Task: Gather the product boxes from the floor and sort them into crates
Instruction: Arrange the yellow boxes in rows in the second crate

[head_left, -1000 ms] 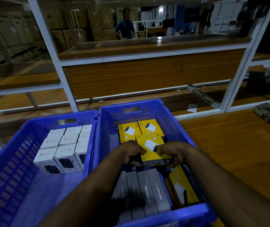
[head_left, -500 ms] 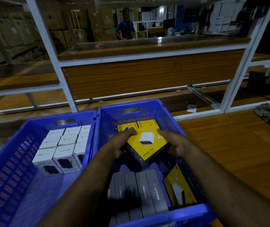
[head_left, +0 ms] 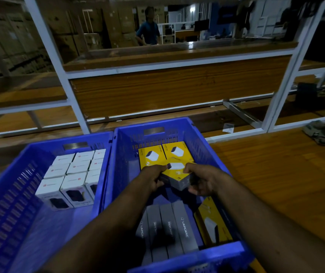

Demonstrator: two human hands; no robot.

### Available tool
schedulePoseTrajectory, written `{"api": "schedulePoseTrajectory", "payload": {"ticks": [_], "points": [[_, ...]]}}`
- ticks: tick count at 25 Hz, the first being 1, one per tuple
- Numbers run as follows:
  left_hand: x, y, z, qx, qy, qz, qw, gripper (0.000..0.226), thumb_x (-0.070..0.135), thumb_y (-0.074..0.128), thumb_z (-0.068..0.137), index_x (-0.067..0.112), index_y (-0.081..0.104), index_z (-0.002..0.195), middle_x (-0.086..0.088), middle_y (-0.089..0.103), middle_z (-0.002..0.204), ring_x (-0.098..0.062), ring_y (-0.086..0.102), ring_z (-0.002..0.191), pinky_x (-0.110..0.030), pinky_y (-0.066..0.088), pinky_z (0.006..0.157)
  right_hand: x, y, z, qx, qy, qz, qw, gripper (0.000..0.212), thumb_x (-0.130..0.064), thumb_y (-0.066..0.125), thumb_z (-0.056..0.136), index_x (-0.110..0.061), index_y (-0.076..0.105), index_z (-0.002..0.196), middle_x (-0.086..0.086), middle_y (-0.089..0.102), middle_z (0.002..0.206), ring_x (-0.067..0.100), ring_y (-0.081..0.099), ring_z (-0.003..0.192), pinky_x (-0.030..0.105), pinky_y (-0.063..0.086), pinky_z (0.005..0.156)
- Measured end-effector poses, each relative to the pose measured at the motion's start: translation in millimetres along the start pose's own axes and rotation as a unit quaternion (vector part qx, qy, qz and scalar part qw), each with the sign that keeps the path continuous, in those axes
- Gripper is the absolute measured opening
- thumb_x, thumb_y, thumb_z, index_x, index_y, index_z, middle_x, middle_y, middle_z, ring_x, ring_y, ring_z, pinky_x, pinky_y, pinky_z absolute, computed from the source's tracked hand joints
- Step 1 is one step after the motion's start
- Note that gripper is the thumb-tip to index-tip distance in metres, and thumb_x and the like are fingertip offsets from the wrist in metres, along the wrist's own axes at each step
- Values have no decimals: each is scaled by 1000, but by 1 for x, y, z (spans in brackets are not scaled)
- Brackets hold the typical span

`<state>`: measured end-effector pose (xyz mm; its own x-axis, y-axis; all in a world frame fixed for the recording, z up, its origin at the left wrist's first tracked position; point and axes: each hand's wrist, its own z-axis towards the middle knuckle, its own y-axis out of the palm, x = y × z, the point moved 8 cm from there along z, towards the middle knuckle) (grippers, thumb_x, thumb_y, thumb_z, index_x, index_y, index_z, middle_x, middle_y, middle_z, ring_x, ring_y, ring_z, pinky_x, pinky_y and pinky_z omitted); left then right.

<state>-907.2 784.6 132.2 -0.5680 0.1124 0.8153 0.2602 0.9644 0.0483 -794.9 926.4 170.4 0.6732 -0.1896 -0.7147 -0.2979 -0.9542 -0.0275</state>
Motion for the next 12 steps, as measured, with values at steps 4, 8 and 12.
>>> {"api": "schedulePoseTrajectory", "payload": {"ticks": [4, 8, 12], "points": [[-13, 0, 29, 22, -14, 36, 999, 29, 17, 68, 91, 2, 60, 115, -18, 63, 98, -28, 59, 88, -41, 47, 76, 2, -5, 5, 13, -50, -161, 986, 43, -27, 65, 92, -5, 53, 127, 13, 52, 115, 28, 51, 94, 30, 46, 58], [-29, 23, 22, -31, -53, 131, 990, 22, 21, 57, 99, 4, 60, 112, -16, 65, 112, -29, 64, 99, -38, 51, 74, -2, -3, 6, 40, -84, -277, 956, 20, -21, 60, 95, -4, 55, 104, 17, 53, 104, 29, 54, 84, 32, 45, 55], [-34, 40, 13, -61, -49, 201, 976, 14, 18, 48, 102, 10, 54, 92, -11, 53, 89, -24, 54, 84, -34, 45, 69, -5, -4, 6, 54, -87, -418, 903, 22, -24, 74, 78, -7, 61, 75, 11, 62, 85, 19, 58, 69, 29, 46, 56]]}}
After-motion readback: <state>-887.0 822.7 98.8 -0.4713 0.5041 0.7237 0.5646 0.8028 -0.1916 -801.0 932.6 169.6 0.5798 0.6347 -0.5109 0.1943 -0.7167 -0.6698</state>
